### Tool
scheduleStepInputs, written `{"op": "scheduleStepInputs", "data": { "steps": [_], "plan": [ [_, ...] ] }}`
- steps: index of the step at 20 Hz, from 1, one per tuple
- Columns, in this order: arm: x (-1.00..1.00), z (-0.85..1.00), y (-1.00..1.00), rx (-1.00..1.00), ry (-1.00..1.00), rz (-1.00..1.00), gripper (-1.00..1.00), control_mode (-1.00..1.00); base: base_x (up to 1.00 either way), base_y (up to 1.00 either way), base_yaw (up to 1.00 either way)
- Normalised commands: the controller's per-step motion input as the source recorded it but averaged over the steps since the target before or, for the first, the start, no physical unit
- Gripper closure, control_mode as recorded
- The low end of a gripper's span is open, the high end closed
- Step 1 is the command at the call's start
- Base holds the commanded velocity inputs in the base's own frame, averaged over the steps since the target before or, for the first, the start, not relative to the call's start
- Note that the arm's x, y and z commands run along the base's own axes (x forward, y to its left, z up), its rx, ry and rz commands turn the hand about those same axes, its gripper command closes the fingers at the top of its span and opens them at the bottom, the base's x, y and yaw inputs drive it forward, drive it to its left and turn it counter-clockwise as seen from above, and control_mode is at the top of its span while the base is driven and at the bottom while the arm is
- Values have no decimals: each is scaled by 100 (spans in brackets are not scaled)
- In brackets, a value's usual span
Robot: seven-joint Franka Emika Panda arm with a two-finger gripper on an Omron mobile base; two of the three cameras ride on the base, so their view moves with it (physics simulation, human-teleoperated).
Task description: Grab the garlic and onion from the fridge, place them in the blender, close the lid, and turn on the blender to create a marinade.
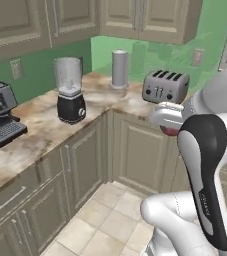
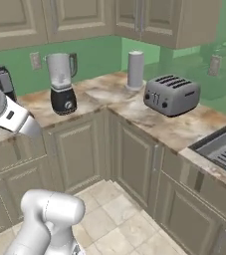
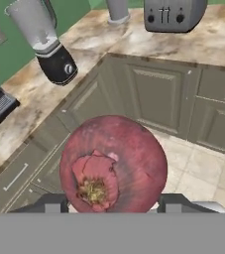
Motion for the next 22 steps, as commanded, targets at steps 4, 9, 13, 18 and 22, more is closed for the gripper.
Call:
{"op": "scheduleStepInputs", "data": {
  "steps": [4, 9, 13, 18, 22],
  "plan": [
    [0, 0, 0, 0, 0, 0, 100, 100, 100, -25, 48],
    [0, 0, 0, 0, 0, 0, 100, 100, 100, -27, 51],
    [0, 0, 0, 0, 0, 0, 100, 100, 100, -22, 59],
    [0, 0, 0, 0, 0, 0, 100, 100, 77, -36, 62],
    [0, 0, 0, 0, 0, 0, 100, 100, 56, -34, 36]
  ]
}}
